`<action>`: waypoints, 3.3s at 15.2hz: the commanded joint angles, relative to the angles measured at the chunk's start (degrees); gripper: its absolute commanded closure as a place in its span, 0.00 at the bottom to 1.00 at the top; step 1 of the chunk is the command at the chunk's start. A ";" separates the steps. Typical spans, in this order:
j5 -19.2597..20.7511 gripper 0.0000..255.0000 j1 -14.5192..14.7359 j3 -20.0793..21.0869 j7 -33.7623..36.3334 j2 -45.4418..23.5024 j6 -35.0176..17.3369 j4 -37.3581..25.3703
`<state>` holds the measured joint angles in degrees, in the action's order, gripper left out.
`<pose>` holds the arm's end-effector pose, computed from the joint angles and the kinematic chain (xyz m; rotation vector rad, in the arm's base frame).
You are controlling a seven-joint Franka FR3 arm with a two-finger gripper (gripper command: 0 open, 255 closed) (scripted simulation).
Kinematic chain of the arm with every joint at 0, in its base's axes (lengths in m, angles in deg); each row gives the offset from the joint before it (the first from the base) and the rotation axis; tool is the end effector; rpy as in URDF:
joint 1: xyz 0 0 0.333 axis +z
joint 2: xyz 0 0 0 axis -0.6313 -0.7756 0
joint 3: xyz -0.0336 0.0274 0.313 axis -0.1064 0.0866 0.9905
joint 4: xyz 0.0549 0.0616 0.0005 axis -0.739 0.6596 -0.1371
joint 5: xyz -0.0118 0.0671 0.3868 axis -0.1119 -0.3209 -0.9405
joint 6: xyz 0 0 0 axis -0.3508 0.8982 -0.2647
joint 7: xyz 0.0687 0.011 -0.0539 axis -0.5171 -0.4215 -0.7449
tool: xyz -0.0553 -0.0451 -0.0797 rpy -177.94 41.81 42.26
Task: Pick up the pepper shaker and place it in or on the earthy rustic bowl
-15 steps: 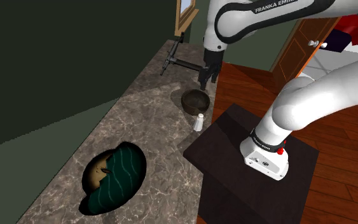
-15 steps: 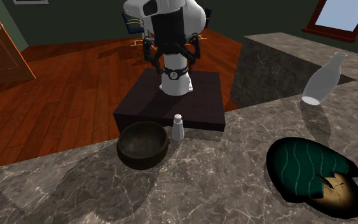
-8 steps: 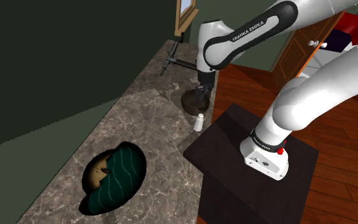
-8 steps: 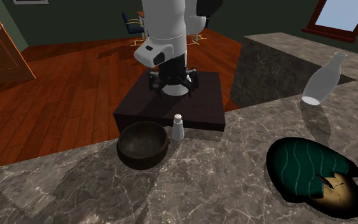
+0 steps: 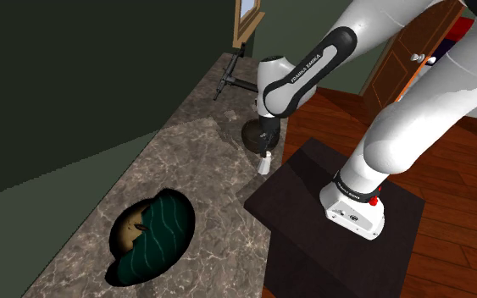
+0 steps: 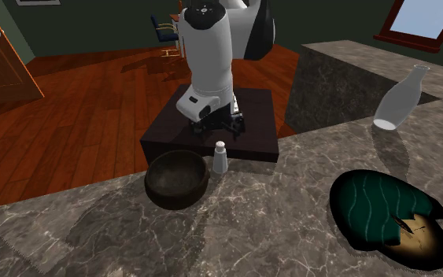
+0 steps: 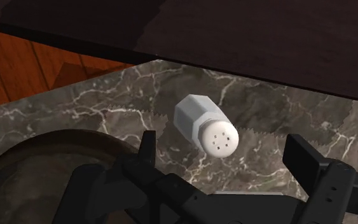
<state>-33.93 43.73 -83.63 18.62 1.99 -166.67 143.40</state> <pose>0.3393 0.0486 0.2341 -3.0626 -0.2632 0.3278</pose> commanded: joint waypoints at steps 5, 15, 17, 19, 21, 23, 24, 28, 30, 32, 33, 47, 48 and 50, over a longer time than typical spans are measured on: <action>-0.54 0.00 0.26 0.18 -0.30 -3.70 -4.91 1.17; -0.54 1.00 0.26 0.18 -0.30 -3.72 -4.92 1.16; -0.55 1.00 0.27 0.19 -0.30 -3.77 -4.96 1.15; -0.58 1.00 0.30 0.21 -0.28 -3.73 -4.98 1.20; -0.54 1.00 0.26 0.18 -0.30 -3.71 -4.91 1.16; -0.38 1.00 0.22 0.16 -0.12 -1.53 -2.70 1.12; -0.31 1.00 0.20 0.15 -0.04 -0.47 -1.59 1.07; -0.03 1.00 0.13 0.09 0.27 3.61 2.86 0.70; 0.10 1.00 0.09 0.06 0.42 5.53 5.07 0.41; 0.22 1.00 0.05 0.02 0.55 7.37 7.27 0.05; 0.28 1.00 0.04 0.00 0.62 8.25 8.36 -0.16; 1.00 1.00 -0.16 -0.38 1.40 18.28 22.94 -4.72; 1.05 1.00 -0.17 -0.41 1.45 18.83 23.92 -5.16; 1.13 1.00 -0.19 -0.47 1.55 19.85 25.85 -6.07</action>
<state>-32.77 43.48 -84.15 20.02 21.41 -141.86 137.91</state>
